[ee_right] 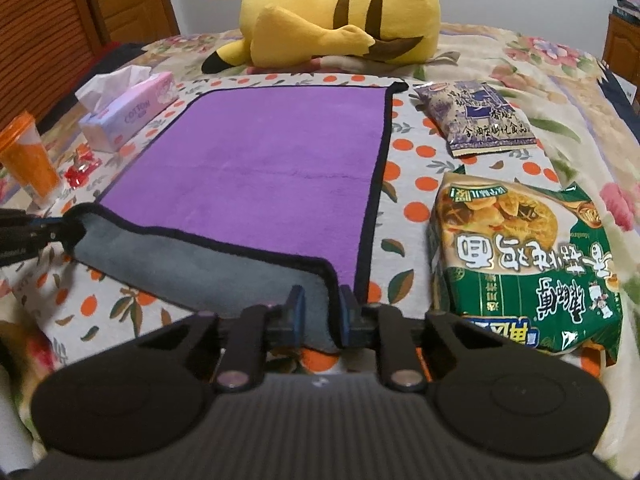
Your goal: Fold towel
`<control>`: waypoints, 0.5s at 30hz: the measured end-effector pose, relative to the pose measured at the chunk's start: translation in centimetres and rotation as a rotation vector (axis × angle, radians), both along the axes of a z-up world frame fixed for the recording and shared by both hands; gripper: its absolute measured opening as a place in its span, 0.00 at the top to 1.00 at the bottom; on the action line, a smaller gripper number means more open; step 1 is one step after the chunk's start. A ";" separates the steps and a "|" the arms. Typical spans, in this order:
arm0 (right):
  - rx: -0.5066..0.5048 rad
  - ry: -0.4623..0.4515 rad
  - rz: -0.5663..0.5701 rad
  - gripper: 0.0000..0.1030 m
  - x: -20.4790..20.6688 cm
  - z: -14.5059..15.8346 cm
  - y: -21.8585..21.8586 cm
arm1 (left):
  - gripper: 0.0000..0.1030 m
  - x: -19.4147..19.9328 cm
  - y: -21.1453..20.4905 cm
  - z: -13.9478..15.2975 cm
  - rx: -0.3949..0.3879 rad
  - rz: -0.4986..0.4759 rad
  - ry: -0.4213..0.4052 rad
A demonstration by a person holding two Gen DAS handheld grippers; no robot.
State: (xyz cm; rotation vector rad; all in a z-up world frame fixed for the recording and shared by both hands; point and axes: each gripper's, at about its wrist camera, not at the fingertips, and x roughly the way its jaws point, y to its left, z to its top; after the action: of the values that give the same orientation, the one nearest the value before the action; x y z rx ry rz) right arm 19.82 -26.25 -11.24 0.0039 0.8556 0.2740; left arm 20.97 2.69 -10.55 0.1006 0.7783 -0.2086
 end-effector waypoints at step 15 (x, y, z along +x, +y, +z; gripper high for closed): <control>0.015 -0.081 -0.018 0.95 -0.3 1.1 -0.3 | 0.94 -1.1 -0.2 2.4 -0.026 -0.013 -0.107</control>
State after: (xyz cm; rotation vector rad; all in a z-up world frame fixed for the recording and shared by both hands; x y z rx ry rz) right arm 19.49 -26.54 -10.11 0.0143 0.7724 0.2619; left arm 19.86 2.49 -8.19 0.0913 0.6684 -0.2235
